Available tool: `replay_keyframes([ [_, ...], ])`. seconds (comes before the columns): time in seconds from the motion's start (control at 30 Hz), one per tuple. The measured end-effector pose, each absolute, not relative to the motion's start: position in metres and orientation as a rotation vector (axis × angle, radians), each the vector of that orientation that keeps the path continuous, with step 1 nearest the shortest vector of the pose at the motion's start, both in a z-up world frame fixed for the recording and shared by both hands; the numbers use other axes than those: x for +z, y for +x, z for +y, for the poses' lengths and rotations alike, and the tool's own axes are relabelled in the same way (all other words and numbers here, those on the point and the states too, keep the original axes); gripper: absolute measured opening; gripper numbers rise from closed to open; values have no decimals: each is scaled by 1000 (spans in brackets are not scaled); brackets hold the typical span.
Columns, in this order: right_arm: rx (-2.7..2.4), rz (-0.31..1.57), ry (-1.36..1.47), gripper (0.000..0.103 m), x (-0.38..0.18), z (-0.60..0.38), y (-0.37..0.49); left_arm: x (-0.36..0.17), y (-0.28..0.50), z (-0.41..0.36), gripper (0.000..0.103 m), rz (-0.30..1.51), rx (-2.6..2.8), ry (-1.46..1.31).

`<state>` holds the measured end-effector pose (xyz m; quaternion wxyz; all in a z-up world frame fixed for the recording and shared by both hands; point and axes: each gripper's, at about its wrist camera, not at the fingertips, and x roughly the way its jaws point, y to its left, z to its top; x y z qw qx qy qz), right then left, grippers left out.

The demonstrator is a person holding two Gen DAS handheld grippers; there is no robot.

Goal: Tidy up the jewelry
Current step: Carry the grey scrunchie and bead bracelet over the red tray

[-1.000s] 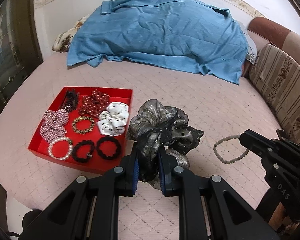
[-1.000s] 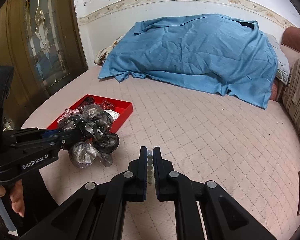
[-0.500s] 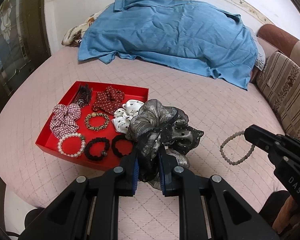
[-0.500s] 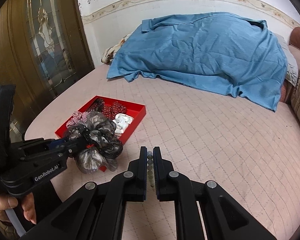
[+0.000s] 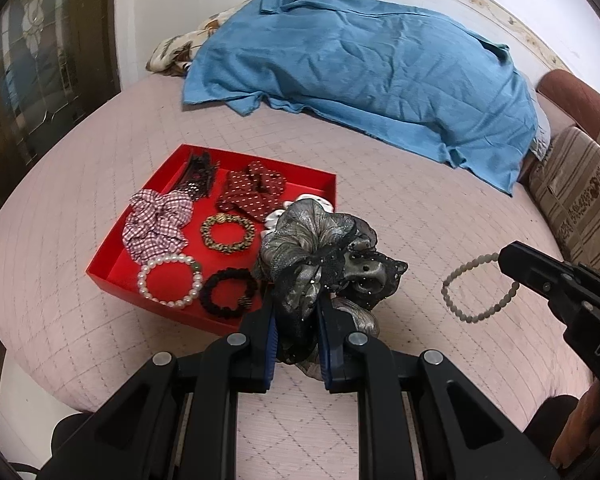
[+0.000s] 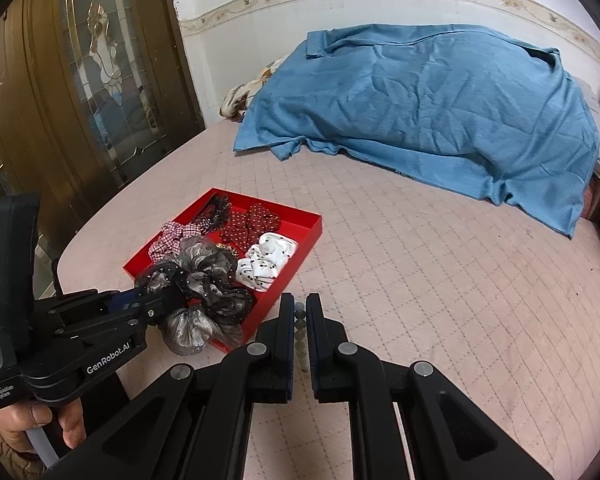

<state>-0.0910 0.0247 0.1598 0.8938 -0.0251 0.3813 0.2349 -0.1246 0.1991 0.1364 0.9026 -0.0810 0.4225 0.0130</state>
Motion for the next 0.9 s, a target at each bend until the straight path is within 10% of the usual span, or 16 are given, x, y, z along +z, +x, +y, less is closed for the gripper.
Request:
replay_keyframes([
  [0.9,630,862,-34,7,157,103,-41,118,-107,304,17,863,145,-306],
])
